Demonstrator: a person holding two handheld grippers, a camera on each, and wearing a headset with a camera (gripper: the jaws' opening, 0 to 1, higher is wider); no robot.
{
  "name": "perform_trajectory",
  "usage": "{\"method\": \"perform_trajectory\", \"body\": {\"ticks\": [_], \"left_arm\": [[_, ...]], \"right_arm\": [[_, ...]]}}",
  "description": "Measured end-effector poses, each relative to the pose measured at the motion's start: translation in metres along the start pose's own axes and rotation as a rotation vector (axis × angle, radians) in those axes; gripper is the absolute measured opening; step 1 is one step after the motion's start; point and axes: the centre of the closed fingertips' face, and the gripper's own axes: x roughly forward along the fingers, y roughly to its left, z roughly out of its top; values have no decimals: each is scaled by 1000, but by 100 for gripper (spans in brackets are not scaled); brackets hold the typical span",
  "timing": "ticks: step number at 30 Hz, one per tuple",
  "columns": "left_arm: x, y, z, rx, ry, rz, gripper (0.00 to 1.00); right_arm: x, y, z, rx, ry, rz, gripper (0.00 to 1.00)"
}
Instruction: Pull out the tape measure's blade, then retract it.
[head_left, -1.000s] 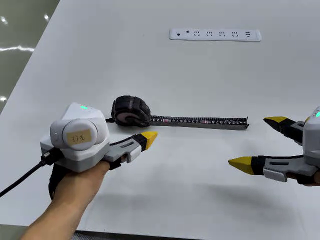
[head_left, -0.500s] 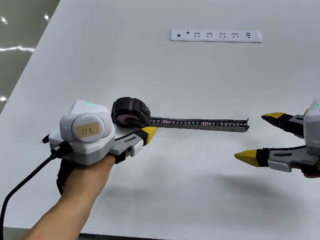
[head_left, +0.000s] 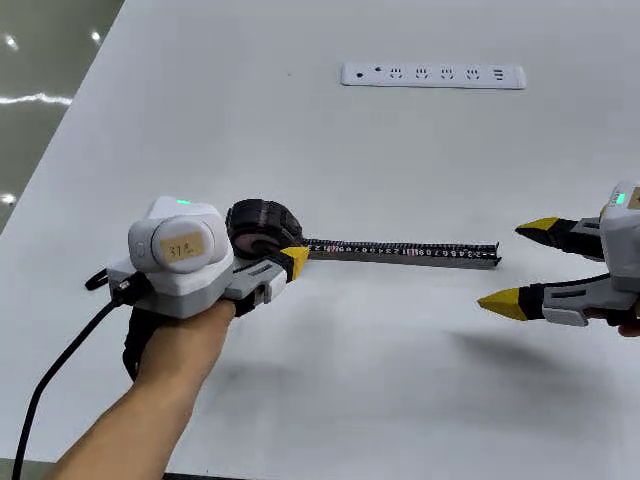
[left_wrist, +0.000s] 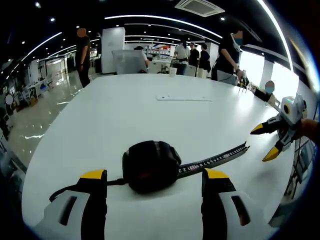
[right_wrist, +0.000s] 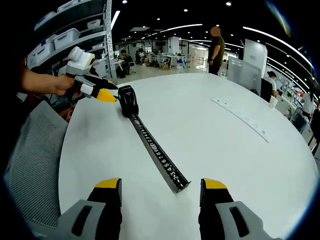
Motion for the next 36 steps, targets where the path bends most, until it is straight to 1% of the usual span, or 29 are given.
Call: {"method": "perform_trajectory", "body": {"ticks": [8, 9, 11, 15, 18, 20, 24, 29, 36], "left_arm": [[4, 0, -1, -36, 12, 11, 72], [5, 0, -1, -43, 13, 15, 72], [6, 0, 0, -50, 12, 17, 71], [9, -1, 1, -51, 16, 20, 70], [12, -1, 0, -48, 28, 21, 70], [13, -1, 1, -51, 32, 20, 70], [16, -1, 1, -58, 40, 21, 70], [20, -1, 1, -71, 52, 26, 69], [25, 1, 4, -78, 61, 35, 68]], "right_arm": [[6, -7, -4, -42, 36, 38, 54], [7, -8, -5, -57, 42, 47, 52], [8, -8, -6, -63, 53, 60, 49], [12, -12, -8, -104, 84, 82, 46], [15, -14, -9, -129, 105, 101, 43], [16, -16, -11, -154, 124, 118, 39], [20, -18, -12, -191, 157, 144, 37], [24, -21, -16, -238, 212, 185, 32], [29, -24, -22, -279, 254, 225, 27]]}}
